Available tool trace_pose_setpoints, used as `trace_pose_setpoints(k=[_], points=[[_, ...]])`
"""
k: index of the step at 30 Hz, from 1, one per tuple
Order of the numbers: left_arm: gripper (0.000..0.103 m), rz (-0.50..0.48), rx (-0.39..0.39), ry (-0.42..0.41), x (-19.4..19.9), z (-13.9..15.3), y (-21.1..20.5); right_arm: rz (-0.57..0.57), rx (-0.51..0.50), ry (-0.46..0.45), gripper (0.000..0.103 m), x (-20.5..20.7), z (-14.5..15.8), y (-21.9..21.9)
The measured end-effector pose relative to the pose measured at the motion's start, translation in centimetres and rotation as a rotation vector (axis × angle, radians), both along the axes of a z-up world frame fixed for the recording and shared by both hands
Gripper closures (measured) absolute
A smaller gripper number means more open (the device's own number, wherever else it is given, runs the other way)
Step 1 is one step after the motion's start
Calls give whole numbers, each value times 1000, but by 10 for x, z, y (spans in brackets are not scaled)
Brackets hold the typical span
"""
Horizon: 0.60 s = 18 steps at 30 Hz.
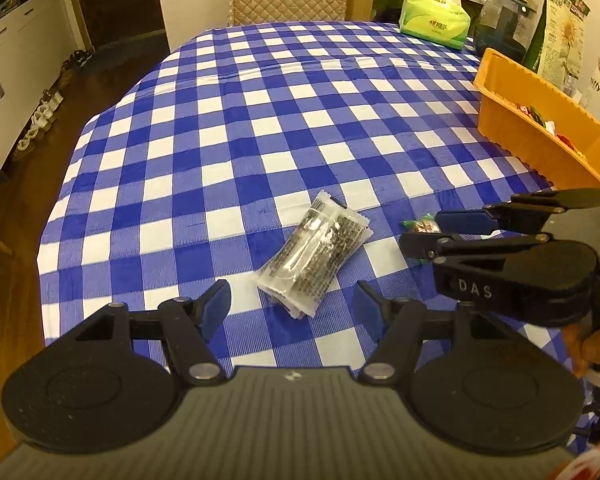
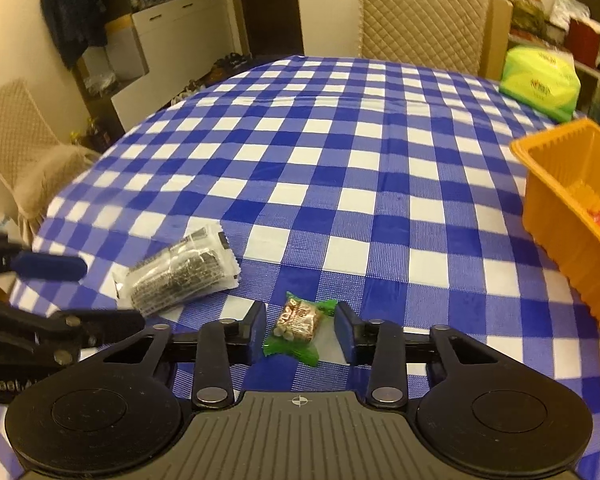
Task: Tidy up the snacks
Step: 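Grasp the green-wrapped candy with the right gripper, then grasp the clear silver bar packet with the left gripper while the right holds the candy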
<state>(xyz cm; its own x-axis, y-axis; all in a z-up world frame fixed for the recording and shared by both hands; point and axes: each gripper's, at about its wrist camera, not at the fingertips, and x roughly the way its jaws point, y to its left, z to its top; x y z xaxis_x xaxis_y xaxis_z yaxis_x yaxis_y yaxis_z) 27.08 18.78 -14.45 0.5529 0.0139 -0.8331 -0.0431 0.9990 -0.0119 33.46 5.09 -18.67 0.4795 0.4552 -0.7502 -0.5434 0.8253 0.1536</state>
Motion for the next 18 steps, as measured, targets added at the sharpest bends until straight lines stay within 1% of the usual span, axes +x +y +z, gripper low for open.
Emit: trace_pose_setpoints(k=[3,11,14,18], points=[[38,-15,4,2,4,-3,-1,19,-21,-19,79,-1,-2,-1],[39,-99,39,8,23,-11,-10,-15,-2,8,79,3,-2,-20],[44,-116,49,10,32,-14,-13,-30,9,21,79,5,-2,-28],[48,-127,60,29,43,-21,-15,-41,23,42,79,8,-1,-34]])
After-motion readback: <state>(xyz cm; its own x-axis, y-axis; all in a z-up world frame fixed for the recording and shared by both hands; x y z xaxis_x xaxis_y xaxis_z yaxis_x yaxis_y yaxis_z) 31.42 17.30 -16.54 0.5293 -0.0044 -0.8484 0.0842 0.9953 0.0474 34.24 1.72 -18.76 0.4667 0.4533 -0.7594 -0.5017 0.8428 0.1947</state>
